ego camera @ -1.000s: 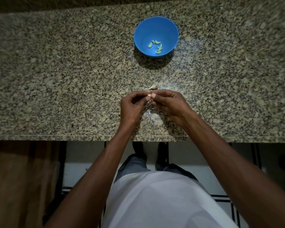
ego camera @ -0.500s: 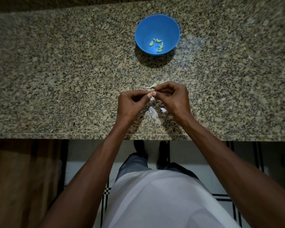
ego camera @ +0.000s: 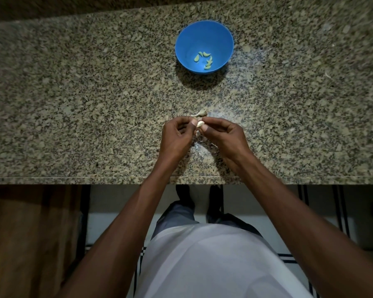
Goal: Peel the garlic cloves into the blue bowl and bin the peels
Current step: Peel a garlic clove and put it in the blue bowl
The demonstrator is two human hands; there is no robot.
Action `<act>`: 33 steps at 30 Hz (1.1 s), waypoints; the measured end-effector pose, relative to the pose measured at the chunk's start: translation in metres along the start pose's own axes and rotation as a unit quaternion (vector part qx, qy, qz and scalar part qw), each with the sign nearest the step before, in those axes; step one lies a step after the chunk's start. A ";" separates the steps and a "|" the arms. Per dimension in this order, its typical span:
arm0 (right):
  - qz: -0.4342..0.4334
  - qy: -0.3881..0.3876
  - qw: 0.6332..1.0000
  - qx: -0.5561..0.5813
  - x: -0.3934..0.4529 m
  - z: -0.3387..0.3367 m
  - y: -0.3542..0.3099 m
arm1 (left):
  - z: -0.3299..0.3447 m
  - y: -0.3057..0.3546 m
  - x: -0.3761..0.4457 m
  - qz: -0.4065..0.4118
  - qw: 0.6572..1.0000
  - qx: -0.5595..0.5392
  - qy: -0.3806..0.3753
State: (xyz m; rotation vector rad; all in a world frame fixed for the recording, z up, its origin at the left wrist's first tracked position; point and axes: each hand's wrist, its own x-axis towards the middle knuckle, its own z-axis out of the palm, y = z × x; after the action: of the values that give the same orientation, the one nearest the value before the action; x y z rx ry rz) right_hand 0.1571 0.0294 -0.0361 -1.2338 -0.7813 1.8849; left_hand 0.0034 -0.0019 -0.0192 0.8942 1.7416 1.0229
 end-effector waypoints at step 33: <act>-0.110 0.023 0.963 -0.246 0.003 0.003 0.000 | 0.009 0.004 -0.007 0.059 0.989 0.099 0.095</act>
State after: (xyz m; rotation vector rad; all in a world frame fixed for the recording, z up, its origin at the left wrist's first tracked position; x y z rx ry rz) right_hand 0.1533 0.0319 -0.0370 -1.4088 -1.3587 1.5200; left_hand 0.0146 -0.0039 -0.0151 1.0641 1.9973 1.0532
